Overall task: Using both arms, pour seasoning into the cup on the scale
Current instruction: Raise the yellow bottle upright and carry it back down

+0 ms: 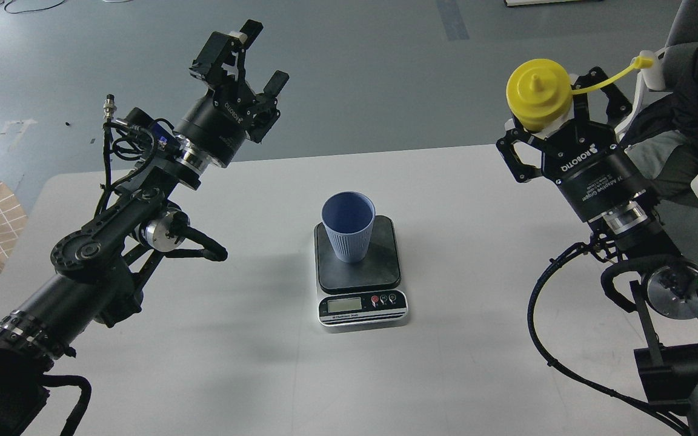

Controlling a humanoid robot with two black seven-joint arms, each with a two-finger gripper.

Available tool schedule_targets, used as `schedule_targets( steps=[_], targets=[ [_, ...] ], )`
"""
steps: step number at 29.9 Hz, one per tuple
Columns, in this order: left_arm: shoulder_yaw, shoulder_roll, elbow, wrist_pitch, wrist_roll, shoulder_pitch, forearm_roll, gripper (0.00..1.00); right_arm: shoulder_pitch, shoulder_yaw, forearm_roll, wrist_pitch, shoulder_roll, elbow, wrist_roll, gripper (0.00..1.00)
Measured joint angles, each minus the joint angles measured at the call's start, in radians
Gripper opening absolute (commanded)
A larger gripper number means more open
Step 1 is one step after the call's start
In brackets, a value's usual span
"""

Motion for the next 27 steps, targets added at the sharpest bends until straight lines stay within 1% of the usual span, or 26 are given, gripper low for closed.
schedule_targets(
  steps=[3,7,11,19,24,27],
  targets=[
    [0.009,0.004,0.0,0.001,0.0,0.001,0.002,0.98,-0.096,0.061,0.019,0.001,0.0,-0.087,-0.001,0.0],
    [0.014,0.006,0.0,0.003,0.0,0.002,0.002,0.98,-0.184,0.088,0.043,0.001,0.0,-0.194,0.0,0.0],
    [0.016,0.006,0.0,0.002,0.0,0.003,0.003,0.98,-0.22,0.098,0.08,0.001,0.0,-0.243,0.0,0.0],
    [0.015,0.002,0.0,0.003,0.0,0.012,0.006,0.98,-0.225,0.113,0.105,0.001,0.0,-0.225,-0.007,0.0],
    [0.015,0.009,0.0,0.002,0.0,0.012,0.005,0.98,-0.219,0.116,0.135,0.001,0.0,-0.199,-0.027,0.0],
    [0.015,0.01,0.0,0.002,0.0,0.012,0.004,0.98,-0.186,0.115,0.146,0.001,0.0,-0.191,-0.045,0.0]
  ],
)
